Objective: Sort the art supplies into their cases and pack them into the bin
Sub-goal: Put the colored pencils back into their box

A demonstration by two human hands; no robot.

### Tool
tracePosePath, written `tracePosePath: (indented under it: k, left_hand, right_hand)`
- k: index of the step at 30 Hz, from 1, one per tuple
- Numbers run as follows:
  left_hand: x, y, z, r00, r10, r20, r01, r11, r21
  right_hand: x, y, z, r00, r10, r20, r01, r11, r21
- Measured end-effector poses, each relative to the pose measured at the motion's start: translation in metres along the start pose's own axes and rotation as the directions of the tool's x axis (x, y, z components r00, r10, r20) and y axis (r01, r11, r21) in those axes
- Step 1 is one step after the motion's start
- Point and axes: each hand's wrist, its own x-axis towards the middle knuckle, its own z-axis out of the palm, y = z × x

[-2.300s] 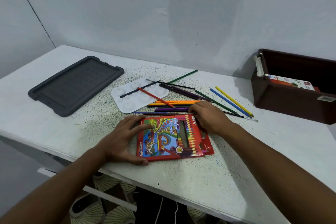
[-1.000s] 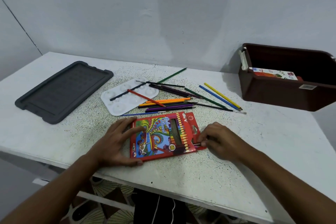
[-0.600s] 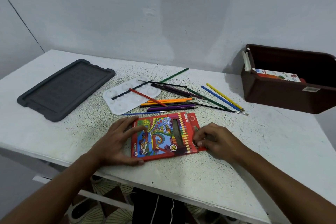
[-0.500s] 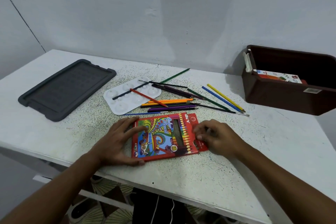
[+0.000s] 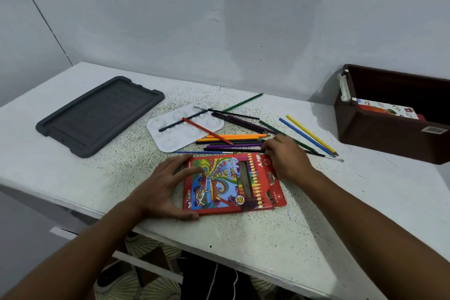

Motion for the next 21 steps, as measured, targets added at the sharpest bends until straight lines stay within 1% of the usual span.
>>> tracePosePath:
  k: [5, 10, 12, 17, 21]
  left_hand:
    - [-0.001, -0.001, 0.000, 1.000, -0.006, 0.017, 0.006, 1.000, 0.008]
    - [0.000, 0.000, -0.001, 1.000, -0.005, 0.011, 0.005, 1.000, 0.008]
    - [0.000, 0.001, 0.000, 1.000, -0.008, 0.009, 0.008, 1.000, 0.011]
    - [0.001, 0.000, 0.001, 1.000, -0.008, 0.010, 0.008, 1.000, 0.019]
    - [0.002, 0.002, 0.001, 1.000, 0.010, -0.004, -0.010, 1.000, 0.024]
  right_hand:
    - [-0.002, 0.003, 0.000, 1.000, 0.014, -0.014, -0.014, 1.000, 0.020]
    - [-0.013, 0.032, -0.011, 0.986, 0.045, -0.161, -0.031, 0.995, 0.094]
    - [-0.024, 0.054, -0.021, 0.980, 0.061, -0.188, -0.037, 0.991, 0.129]
    - [-0.063, 0.101, -0.045, 0.984, 0.053, -0.172, -0.032, 0.992, 0.123]
    - [-0.083, 0.114, -0.053, 0.995, -0.008, -0.097, 0.020, 0.992, 0.122]
